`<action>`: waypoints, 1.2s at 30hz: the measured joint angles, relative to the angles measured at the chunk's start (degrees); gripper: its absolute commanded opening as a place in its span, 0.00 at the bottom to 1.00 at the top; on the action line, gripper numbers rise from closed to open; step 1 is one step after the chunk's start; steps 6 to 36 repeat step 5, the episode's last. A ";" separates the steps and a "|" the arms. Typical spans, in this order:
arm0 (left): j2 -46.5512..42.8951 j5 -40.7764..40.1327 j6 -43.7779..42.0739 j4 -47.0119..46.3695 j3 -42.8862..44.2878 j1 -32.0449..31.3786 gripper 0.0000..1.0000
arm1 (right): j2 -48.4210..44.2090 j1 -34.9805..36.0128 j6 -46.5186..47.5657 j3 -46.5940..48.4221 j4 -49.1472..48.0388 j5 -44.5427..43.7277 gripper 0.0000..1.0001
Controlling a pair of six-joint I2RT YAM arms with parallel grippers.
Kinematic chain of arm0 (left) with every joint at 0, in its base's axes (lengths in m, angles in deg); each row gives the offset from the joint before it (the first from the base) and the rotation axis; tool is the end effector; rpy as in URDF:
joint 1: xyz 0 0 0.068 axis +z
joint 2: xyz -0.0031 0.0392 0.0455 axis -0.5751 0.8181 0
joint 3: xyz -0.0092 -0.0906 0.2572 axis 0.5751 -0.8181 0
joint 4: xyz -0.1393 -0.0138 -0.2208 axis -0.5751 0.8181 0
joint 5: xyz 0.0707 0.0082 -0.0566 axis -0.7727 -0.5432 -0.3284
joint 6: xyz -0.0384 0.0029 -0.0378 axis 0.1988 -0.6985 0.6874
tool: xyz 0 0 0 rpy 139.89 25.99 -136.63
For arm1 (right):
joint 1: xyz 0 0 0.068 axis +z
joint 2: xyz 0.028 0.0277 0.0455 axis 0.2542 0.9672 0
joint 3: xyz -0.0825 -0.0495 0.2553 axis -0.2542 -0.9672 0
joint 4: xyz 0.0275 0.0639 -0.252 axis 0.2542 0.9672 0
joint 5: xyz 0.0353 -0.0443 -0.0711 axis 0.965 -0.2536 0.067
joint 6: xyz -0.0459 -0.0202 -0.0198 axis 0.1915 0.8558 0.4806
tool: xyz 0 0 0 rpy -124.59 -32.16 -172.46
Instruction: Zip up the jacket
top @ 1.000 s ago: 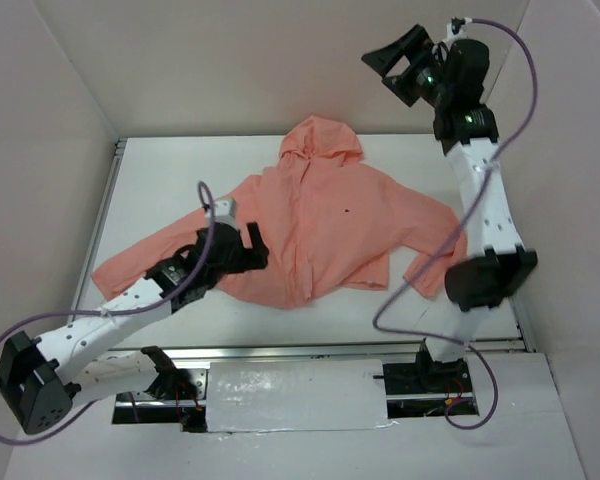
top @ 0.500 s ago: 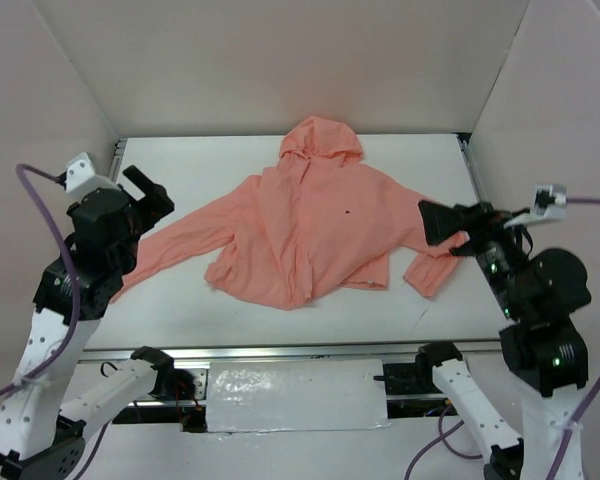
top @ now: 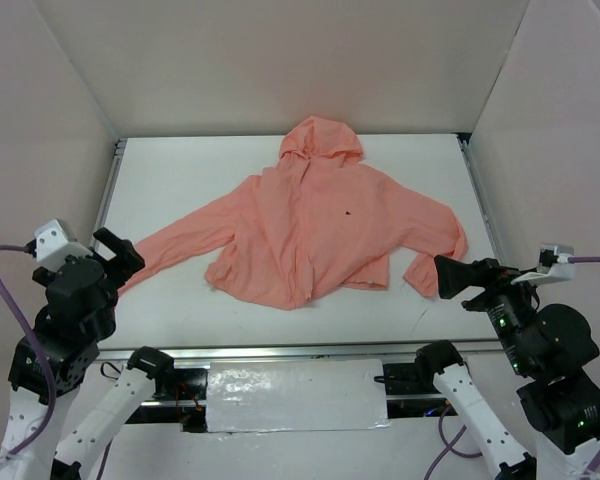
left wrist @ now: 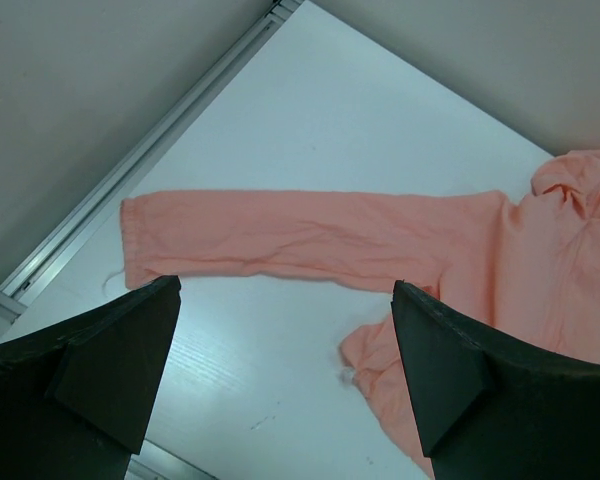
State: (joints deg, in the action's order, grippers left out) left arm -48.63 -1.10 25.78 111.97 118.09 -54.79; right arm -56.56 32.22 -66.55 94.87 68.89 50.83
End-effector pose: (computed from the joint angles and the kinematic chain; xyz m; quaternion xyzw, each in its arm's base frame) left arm 0.0578 0.0057 0.3981 -0.3299 0.7001 0.0069 0.6333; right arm -0.0074 -0.0091 0.4175 0.1080 0.7207 0.1844 0.6595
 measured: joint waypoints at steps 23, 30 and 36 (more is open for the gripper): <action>-4.39 -0.70 0.00 1.29 -3.15 0.00 0.99 | 0.09 0.15 0.50 0.00 1.84 -1.25 1.00; -4.39 -0.70 0.00 1.29 -3.15 0.00 0.99 | 0.09 0.15 0.50 0.00 1.84 -1.25 1.00; -4.39 -0.70 0.00 1.29 -3.15 0.00 0.99 | 0.09 0.15 0.50 0.00 1.84 -1.25 1.00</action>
